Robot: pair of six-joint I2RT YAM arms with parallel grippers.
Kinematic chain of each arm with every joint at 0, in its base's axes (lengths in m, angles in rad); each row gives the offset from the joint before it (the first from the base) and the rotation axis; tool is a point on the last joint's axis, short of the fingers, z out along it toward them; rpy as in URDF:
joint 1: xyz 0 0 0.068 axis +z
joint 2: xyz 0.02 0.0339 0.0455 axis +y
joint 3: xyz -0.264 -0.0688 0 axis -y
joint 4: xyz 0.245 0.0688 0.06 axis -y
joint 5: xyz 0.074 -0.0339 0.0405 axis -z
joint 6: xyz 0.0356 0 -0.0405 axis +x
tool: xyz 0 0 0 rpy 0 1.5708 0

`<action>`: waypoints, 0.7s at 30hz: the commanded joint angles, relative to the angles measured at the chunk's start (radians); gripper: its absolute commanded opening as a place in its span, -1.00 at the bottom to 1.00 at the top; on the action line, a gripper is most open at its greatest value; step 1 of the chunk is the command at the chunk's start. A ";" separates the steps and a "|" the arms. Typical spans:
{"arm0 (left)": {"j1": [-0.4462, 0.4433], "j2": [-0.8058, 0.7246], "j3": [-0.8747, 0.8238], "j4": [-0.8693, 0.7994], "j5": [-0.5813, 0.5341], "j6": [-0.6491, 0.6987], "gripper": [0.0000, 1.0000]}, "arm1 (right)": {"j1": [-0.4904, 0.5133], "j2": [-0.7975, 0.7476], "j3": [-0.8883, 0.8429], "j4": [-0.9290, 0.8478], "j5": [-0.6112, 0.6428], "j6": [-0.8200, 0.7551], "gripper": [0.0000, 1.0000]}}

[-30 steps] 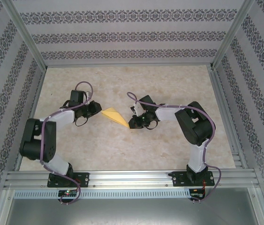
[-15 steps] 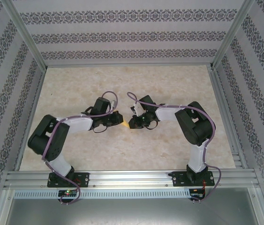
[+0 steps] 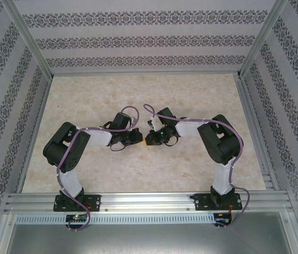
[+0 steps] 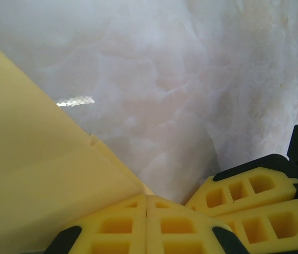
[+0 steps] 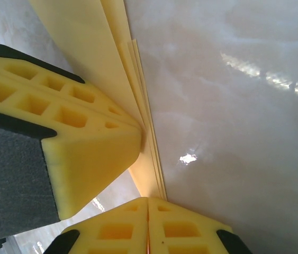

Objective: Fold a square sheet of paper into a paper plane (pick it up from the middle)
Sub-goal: Fold the wing for the fifth time at the center of the table.

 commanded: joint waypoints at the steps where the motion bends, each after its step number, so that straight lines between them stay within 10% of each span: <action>1: 0.060 0.012 -0.021 -0.020 -0.114 0.020 -0.87 | -0.017 0.048 -0.064 -0.160 0.148 -0.014 -0.83; 21: 0.403 -0.055 0.040 -0.196 -0.209 0.193 -0.83 | -0.015 0.018 -0.056 -0.148 0.129 0.001 -0.82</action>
